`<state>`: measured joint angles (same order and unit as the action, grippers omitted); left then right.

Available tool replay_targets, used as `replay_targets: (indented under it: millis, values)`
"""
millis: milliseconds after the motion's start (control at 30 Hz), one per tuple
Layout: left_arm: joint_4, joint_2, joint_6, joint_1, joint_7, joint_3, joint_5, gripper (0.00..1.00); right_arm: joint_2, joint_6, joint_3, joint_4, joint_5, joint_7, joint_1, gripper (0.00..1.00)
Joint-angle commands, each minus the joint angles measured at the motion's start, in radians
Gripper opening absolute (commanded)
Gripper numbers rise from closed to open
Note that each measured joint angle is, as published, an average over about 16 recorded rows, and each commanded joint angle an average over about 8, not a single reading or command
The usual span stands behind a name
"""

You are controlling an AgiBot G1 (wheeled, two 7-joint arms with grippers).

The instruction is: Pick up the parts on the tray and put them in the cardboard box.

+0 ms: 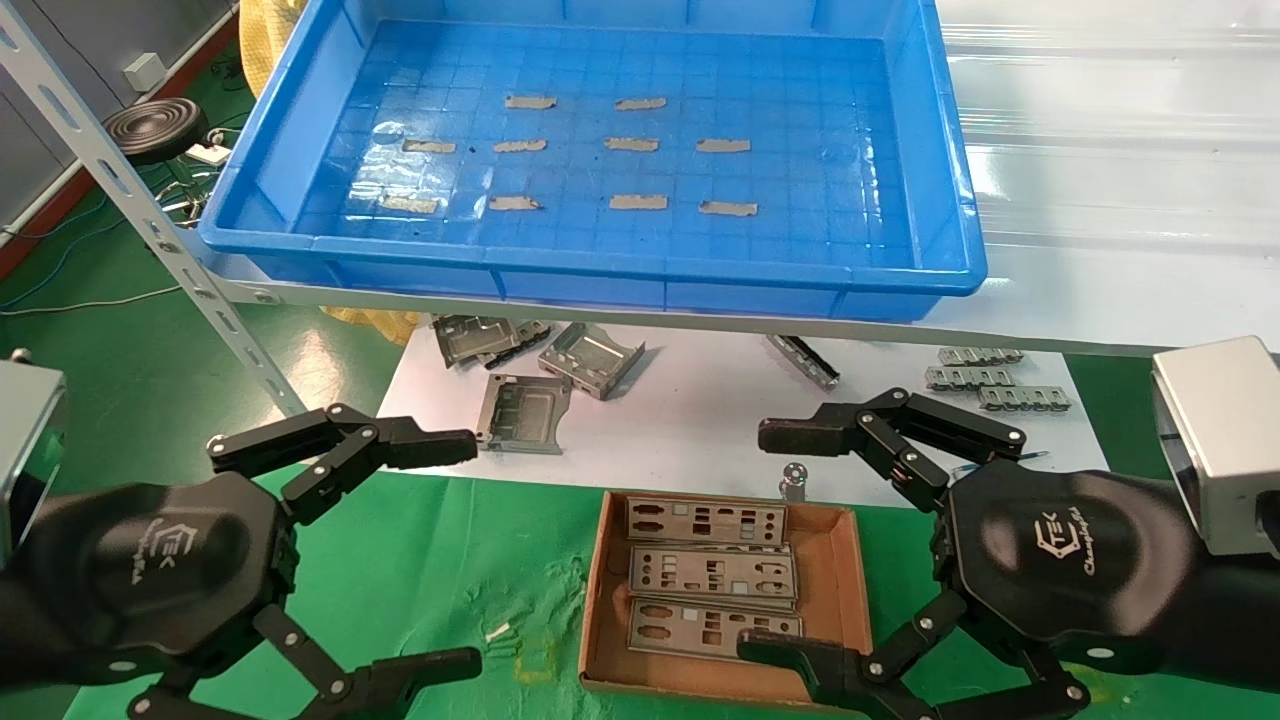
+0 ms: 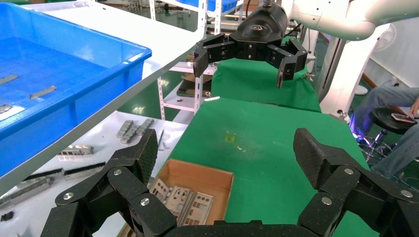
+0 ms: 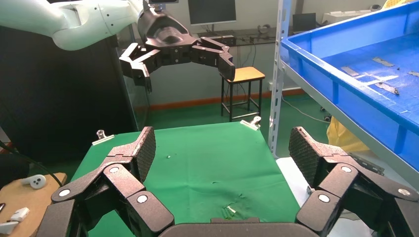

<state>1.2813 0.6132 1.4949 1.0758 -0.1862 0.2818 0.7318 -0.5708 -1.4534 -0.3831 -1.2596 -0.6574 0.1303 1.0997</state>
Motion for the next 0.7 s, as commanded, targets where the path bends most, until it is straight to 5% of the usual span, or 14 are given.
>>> replay_targets:
  millis: [33,700]
  values:
    - [0.0,0.0,0.0,0.0,0.0,0.0,0.0,1.0,0.0,0.0,0.0,0.0,0.0,0.0,0.0,1.0]
    - [0.0,0.0,0.0,0.0,0.0,0.0,0.0,1.0,0.0,0.0,0.0,0.0,0.0,0.0,0.0,1.0]
